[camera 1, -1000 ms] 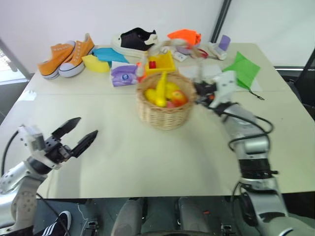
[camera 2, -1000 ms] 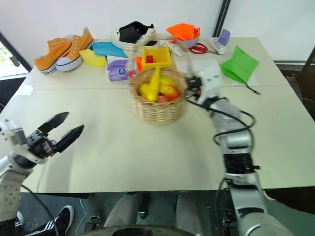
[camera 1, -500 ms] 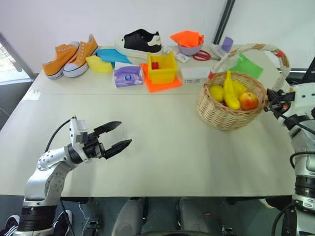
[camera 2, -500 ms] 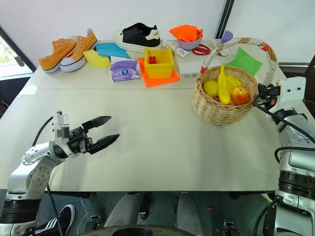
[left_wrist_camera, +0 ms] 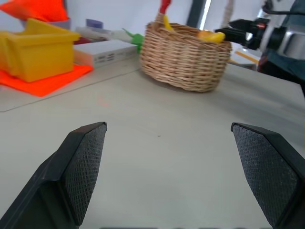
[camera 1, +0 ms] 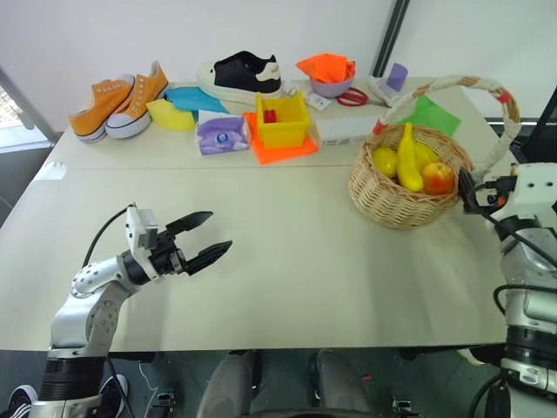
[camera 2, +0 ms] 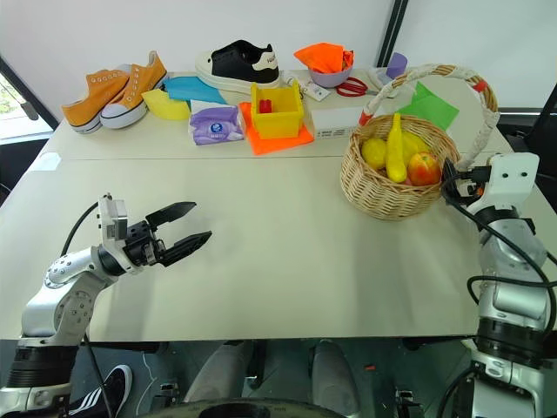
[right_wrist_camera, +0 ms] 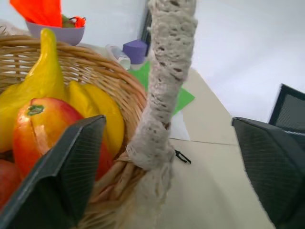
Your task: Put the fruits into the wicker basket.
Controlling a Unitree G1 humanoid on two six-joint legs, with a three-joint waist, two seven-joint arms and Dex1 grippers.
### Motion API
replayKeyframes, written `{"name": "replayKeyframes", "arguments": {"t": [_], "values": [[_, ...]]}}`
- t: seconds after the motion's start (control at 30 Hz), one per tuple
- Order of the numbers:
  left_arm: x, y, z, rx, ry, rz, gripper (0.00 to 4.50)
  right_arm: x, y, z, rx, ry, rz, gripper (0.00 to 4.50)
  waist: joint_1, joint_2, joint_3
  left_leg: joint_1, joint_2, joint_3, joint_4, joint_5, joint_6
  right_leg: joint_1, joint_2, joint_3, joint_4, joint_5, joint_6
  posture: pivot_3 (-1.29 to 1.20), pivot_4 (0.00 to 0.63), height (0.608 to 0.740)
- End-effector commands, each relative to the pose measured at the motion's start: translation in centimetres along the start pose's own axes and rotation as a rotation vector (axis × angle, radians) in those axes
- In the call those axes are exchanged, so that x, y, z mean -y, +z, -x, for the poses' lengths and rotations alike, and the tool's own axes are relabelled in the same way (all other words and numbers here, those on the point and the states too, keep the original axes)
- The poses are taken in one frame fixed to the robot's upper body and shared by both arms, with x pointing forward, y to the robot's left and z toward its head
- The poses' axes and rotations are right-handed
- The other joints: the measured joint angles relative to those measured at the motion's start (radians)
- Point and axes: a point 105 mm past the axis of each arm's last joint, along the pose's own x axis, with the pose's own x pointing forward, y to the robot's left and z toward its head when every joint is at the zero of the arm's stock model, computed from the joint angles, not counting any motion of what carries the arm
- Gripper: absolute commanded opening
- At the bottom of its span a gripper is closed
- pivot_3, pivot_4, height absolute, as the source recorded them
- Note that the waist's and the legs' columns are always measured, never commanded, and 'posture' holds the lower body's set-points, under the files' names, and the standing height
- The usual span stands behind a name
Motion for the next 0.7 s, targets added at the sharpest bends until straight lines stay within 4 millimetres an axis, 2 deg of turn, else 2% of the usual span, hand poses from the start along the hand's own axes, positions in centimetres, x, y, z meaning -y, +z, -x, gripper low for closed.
{"name": "replayKeyframes", "arguments": {"t": [0.03, 0.13, 0.27, 0.33, 0.47, 0.63, 0.7], "values": [[-1.8, 1.1, 1.2, 0.041, 0.126, -0.054, 4.5, -2.4, 4.8, 2.2, 0.232, 0.007, -0.061, 4.48, -0.001, 0.0, 0.0, 0.0, 0.0, 0.0, 0.0, 0.0, 0.0, -0.001, 0.0, 0.0, 0.0, 0.0, 0.0, 0.0, 0.15, 0.74], [-3.4, 1.2, 1.8, 0.037, 0.241, -0.071, 4.5, -5.2, 5.9, 3.5, 0.284, 0.082, -0.083, 4.48, -0.003, 0.001, 0.001, 0.0, 0.0, 0.0, 0.0, 0.0, 0.0, -0.002, 0.0, 0.001, 0.003, 0.0, 0.001, 0.0, 0.15, 0.74], [-5.4, 1.8, 3.1, 0.044, 0.393, -0.114, 4.5, -12.5, 6.3, 5.2, 0.277, 0.468, -0.146, 4.48, -0.005, 0.001, 0.001, 0.0, 0.0, 0.0, 0.0, 0.0, 0.0, -0.002, 0.0, 0.001, 0.003, 0.0, 0.0, 0.0, 0.15, 0.74], [-6.3, 2.2, 4.0, 0.042, 0.465, -0.146, 4.5, -15.2, 6.4, 6.0, 0.253, 0.63, -0.207, 4.48, -0.007, 0.001, 0.001, 0.0, 0.0, 0.0, 0.0, 0.0, 0.0, -0.002, 0.0, 0.001, 0.003, 0.0, 0.0, 0.0, 0.15, 0.74], [-8.6, 2.4, 6.0, 0.021, 0.65, -0.172, 4.5, -19.6, 4.5, 8.0, 0.138, 0.986, -0.149, 4.48, -0.013, 0.001, 0.001, 0.0, 0.0, 0.0, 0.0, 0.0, 0.0, -0.002, 0.0, 0.0, 0.003, 0.0, 0.0, 0.0, 0.15, 0.74], [-9.9, 2.5, 8.3, 0.018, 0.789, -0.196, 4.5, -21.3, 2.8, 8.8, 0.045, 1.219, -0.063, 4.48, -0.015, -0.001, 0.001, 0.0, 0.0, -0.001, 0.0, 0.0, 0.0, -0.001, 0.0, -0.001, 0.002, 0.0, 0.001, 0.0, 0.15, 0.74], [-9.7, 2.6, 8.6, 0.029, 0.784, -0.211, 4.5, -21.4, 2.4, 9.2, 0.026, 1.273, -0.05, 4.48, -0.015, -0.001, 0.001, 0.0, 0.0, -0.001, 0.0, 0.0, 0.0, -0.001, 0.0, -0.001, 0.002, 0.0, 0.001, 0.0, 0.15, 0.74]]}}
